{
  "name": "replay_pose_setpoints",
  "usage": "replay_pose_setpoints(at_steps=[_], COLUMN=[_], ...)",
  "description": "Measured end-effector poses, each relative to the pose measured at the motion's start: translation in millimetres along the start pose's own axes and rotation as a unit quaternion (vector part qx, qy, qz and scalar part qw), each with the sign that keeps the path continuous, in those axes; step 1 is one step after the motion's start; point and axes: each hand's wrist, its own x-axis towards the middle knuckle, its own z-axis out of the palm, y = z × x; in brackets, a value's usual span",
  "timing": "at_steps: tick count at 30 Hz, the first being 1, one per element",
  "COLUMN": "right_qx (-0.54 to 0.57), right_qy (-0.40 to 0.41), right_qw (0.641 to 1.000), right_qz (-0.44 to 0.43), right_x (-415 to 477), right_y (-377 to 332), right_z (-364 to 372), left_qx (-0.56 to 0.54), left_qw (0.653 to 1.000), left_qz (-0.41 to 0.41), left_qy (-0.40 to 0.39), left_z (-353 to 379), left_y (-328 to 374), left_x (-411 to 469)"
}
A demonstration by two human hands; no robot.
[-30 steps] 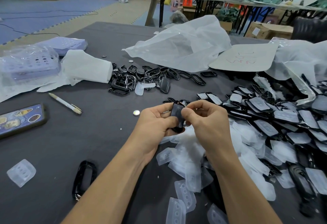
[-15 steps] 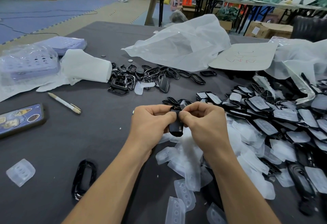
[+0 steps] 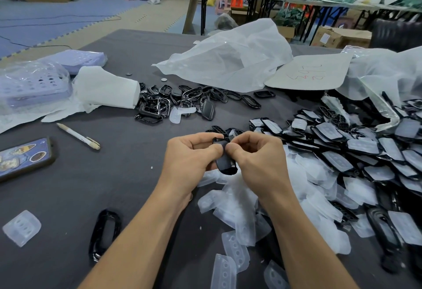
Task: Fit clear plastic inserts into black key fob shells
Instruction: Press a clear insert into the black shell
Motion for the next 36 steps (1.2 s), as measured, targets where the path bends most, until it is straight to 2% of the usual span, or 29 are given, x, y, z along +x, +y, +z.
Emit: replay_pose_setpoints(at_steps=[9, 12, 19, 26, 31, 36], right_qx=[0.015, 0.018, 0.024, -0.008, -0.004, 0.069], right_qy=[-0.030, -0.029, -0.023, -0.010, -0.008, -0.022], right_qw=[0.999, 0.999, 0.999, 0.999, 0.999, 0.997], right_qz=[-0.023, -0.012, -0.016, -0.032, -0.030, 0.020], right_x=[-2, -4, -2, 0, -2, -1], right_y=[-1, 0, -1, -1, -2, -3], right_z=[5, 7, 2, 0, 1, -1], left_qx=[-0.030, -0.042, 0.091, 0.054, 0.045, -0.003], left_qw=[0.998, 0.998, 0.995, 0.998, 0.999, 1.000], left_qz=[-0.016, -0.010, 0.032, -0.005, -0.005, -0.011], left_qy=[0.058, 0.053, 0.013, -0.036, -0.017, 0.007], left_z=[-2, -2, -8, -12, -12, -10], left_y=[2, 3, 1, 5, 5, 6], left_x=[2, 2, 2, 2, 2, 3])
